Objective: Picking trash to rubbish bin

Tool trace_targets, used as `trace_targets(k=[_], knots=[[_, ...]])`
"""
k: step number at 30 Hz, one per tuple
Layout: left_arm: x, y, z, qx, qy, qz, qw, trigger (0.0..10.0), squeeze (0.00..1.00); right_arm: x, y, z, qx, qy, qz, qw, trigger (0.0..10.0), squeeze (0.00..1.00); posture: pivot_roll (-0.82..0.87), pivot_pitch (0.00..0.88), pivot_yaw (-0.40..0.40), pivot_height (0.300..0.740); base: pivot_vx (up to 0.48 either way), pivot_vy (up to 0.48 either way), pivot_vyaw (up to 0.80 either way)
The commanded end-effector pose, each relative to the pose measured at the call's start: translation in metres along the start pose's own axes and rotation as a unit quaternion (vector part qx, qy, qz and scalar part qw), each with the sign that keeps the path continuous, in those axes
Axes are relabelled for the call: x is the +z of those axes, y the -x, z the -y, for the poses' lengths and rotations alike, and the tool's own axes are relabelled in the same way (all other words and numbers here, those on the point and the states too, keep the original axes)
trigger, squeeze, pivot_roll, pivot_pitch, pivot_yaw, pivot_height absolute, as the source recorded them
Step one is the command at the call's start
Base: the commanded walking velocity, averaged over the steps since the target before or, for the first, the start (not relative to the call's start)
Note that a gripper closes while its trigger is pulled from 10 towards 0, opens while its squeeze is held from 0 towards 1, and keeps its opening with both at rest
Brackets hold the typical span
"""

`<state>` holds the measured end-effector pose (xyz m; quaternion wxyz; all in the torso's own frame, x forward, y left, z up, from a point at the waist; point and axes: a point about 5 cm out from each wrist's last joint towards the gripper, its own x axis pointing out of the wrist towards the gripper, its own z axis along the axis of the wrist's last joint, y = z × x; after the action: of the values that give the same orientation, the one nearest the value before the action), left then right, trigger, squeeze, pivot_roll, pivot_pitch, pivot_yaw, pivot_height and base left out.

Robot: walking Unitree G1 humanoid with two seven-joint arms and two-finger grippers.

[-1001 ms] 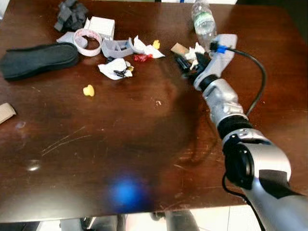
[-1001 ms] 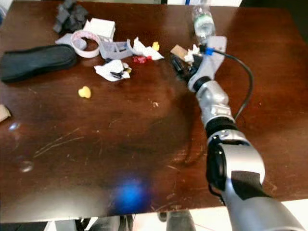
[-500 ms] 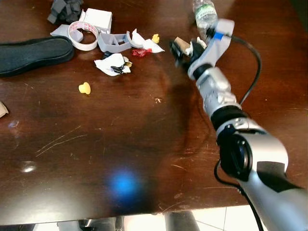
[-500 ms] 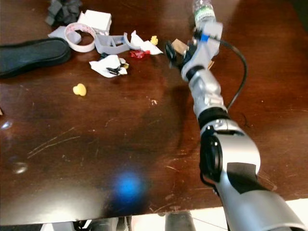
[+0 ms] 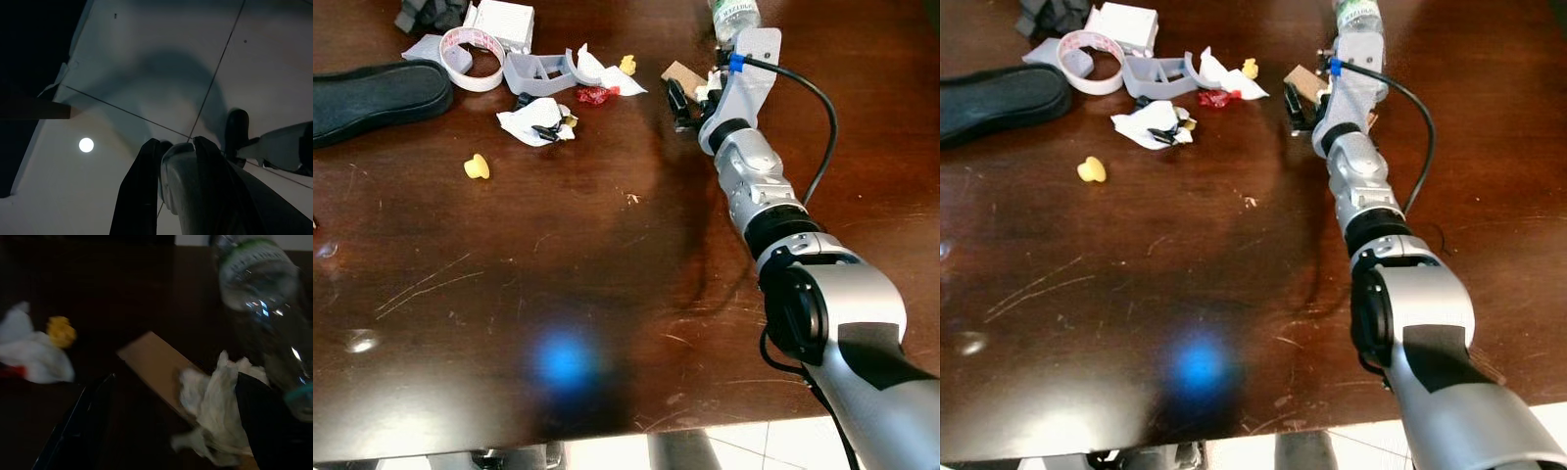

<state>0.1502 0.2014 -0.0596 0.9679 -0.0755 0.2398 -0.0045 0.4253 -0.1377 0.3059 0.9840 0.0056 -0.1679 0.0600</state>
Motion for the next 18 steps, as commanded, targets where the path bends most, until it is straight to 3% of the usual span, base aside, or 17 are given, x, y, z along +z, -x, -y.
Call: trace_targets(k=[1,11,12,13,18], knots=[[-0.1329,0.1324,0.0209,0.014,0.073,-0.32,0.945,10.0,0.0,-0.0222,0.0075,0.0042,-0.012,-0.002,-0.039,0.999,10.0,0.0,0.4,0.623,-0.099,0.74,0.0,0.0,0.0],[-0.1337,0.136,0.0196,0.018,0.074,-0.32,0.944,10.0,0.0,-0.024,0.0073,-0.0014,-0.005,0.029,-0.046,0.999,10.0,0.0,0.39,0.62,-0.102,0.74,0.0,0.0,0.0],[-0.1336,0.1355,0.0197,0.018,0.074,-0.32,0.944,10.0,0.0,-0.0251,0.0075,-0.0022,-0.004,0.038,-0.05,0.998,7.5,0.0,0.39,0.618,-0.101,0.74,0.0,0.0,0.0],[-0.1334,0.1344,0.02,0.018,0.074,-0.32,0.944,10.0,0.0,-0.0271,0.0079,-0.0039,0.003,0.044,-0.057,0.997,0.0,0.0,0.39,0.614,-0.104,0.74,0.0,0.0,0.0],[-0.1334,0.1344,0.02,0.018,0.074,-0.32,0.944,10.0,0.0,-0.0271,0.0079,-0.0039,0.003,0.044,-0.057,0.997,0.0,0.0,0.39,0.614,-0.104,0.74,0.0,0.0,0.0]])
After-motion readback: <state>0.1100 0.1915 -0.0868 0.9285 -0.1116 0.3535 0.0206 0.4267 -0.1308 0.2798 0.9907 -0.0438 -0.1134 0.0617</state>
